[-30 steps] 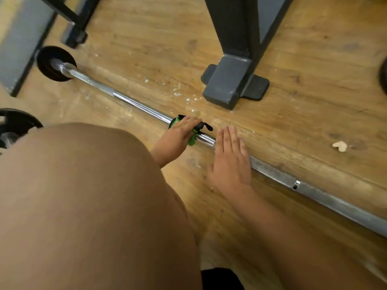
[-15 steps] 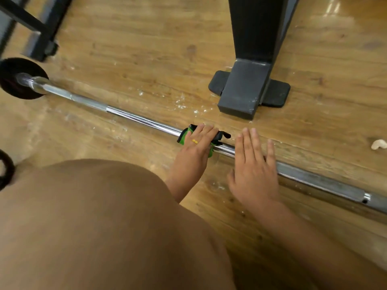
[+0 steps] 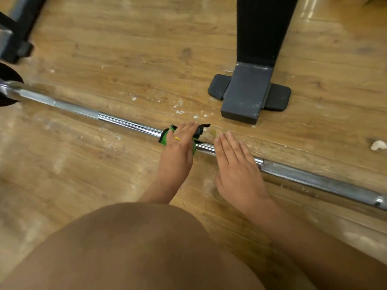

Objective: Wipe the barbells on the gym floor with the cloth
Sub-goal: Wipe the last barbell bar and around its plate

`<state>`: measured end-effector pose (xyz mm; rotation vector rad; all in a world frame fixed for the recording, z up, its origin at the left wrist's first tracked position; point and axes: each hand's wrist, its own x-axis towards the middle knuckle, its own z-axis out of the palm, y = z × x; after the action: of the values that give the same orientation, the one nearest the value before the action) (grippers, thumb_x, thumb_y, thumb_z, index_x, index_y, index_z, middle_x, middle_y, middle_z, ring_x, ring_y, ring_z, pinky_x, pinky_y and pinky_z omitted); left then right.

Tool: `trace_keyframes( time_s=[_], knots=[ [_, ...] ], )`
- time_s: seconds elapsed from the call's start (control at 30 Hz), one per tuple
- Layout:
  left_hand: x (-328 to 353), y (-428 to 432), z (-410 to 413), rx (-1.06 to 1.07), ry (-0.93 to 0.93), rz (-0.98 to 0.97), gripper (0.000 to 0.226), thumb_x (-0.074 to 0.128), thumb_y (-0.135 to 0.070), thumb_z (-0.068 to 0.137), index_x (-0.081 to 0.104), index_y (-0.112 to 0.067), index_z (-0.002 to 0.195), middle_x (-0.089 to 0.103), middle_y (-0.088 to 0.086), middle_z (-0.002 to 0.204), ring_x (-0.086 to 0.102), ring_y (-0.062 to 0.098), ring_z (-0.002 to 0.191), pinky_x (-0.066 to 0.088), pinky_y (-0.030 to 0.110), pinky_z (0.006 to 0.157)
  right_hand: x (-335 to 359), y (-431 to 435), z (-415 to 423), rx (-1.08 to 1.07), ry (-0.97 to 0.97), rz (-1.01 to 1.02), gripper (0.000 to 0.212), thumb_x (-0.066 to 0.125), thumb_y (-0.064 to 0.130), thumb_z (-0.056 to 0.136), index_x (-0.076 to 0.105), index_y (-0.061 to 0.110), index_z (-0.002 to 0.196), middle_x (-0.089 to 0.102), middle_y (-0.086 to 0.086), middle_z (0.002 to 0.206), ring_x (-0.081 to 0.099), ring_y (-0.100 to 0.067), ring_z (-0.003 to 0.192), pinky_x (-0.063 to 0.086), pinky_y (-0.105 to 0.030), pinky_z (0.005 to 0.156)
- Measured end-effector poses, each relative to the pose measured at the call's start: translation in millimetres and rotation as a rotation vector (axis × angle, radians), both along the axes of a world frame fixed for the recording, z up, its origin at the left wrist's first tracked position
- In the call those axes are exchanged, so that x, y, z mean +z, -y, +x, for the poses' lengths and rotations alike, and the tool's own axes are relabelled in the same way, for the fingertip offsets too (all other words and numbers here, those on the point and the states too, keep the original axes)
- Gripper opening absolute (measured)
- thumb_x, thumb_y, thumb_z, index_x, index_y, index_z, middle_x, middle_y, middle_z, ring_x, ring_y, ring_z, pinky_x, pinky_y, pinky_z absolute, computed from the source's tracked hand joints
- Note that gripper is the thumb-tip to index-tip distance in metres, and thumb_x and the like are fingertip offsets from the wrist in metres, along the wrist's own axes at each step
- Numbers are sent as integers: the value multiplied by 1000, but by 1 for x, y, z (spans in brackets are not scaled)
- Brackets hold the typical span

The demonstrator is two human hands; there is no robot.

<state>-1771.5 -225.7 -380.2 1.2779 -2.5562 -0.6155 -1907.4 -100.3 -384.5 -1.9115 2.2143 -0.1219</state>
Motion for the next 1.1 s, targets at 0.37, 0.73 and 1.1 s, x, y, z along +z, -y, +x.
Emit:
trace_keyframes(
  time_s=[0.37,0.73,1.1],
  knots=[
    [-5,-3,4,14,-58,29,47,40,-6,103,45,-15,150,47,2,154,30,22,150,12,43,124,-15,10,12,-131,-24,-97,67,30,28,96,22,2,157,21,-15,165,10,-29,155,13,-50,125],
    [0,-1,4,107,-1,-13,47,43,0,102,48,-11,147,50,7,151,30,29,148,23,54,122,-10,8,9,-123,-11,-62,76,50,29,97,13,5,158,16,-14,166,6,-29,155,7,-46,125],
    [17,-11,3,53,150,0,45,41,3,102,49,-6,146,53,9,147,35,29,144,34,44,112,-6,-1,13,-72,59,-36,82,57,22,91,14,2,159,14,-16,166,7,-30,155,18,-46,122]
  ],
)
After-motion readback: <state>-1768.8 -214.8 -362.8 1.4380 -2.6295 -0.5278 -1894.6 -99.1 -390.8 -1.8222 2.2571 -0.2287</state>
